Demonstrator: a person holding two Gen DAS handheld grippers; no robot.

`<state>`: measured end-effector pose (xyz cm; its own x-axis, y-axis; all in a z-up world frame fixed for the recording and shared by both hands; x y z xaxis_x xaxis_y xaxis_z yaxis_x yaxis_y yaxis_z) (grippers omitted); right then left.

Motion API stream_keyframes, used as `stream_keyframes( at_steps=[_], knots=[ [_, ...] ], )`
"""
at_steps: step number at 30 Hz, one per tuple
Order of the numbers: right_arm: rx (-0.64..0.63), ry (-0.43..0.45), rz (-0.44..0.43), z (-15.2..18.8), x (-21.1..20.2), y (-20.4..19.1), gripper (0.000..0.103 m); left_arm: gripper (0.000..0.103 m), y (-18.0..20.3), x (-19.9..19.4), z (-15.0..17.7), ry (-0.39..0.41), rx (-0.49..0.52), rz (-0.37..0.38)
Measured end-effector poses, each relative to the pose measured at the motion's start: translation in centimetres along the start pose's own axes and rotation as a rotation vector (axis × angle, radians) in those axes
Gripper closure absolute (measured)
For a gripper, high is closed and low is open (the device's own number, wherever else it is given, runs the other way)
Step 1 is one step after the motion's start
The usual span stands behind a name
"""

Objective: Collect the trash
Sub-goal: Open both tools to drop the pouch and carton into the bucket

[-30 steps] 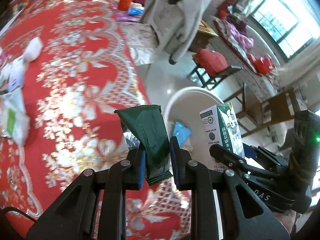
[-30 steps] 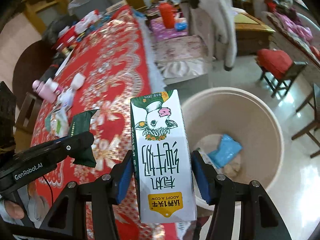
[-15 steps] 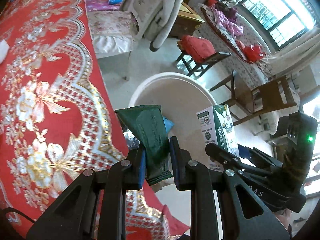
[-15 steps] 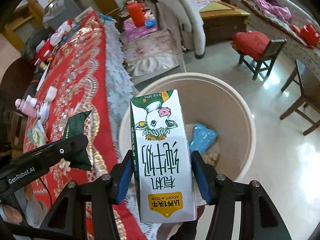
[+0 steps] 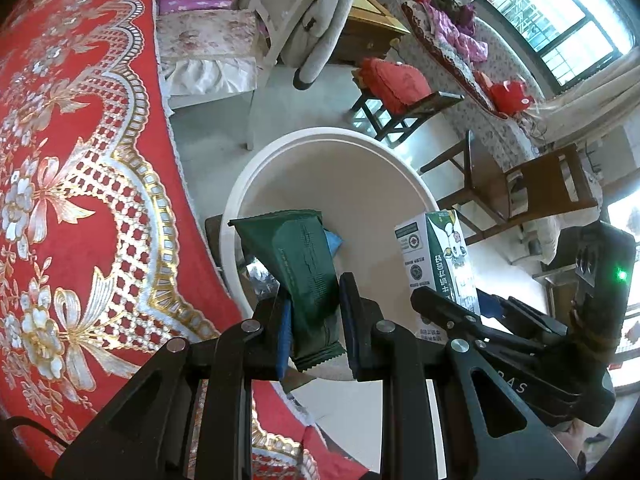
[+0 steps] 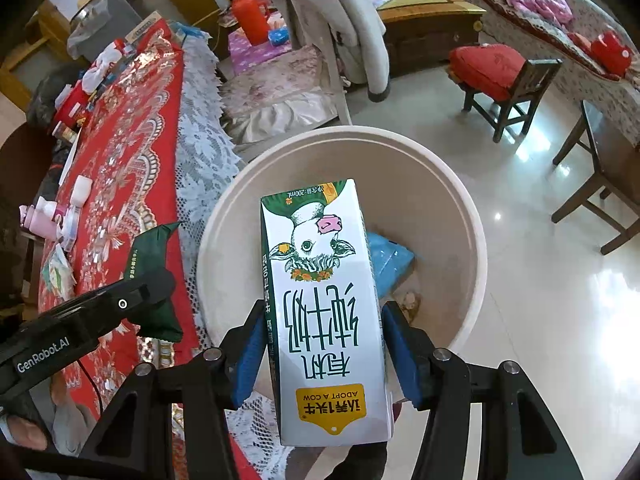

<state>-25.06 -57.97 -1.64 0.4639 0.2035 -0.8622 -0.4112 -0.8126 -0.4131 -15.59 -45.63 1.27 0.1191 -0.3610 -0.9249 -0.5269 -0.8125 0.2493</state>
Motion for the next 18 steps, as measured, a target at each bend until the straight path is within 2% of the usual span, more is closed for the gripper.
stream_keyframes(
  at_steps=[18],
  knots=[
    [0.045,-0.041,0.01,-0.4,1.3,1.9,0.048,0.083,1.2,1.4,-0.3,0.006,0.012,-0.007]
  ],
)
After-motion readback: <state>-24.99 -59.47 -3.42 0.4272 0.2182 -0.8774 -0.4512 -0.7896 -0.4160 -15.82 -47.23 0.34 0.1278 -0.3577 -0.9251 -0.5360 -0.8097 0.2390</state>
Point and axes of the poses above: each gripper's, at about its wrist camera, not at the fingertips, and x roughly the way its jaws point, y to its right, z to its underside, the point moved 5 cm from there along x, roughly the way its jaws point, and after that the axes turned 8 degrees about -z, right-handed, at the moved point
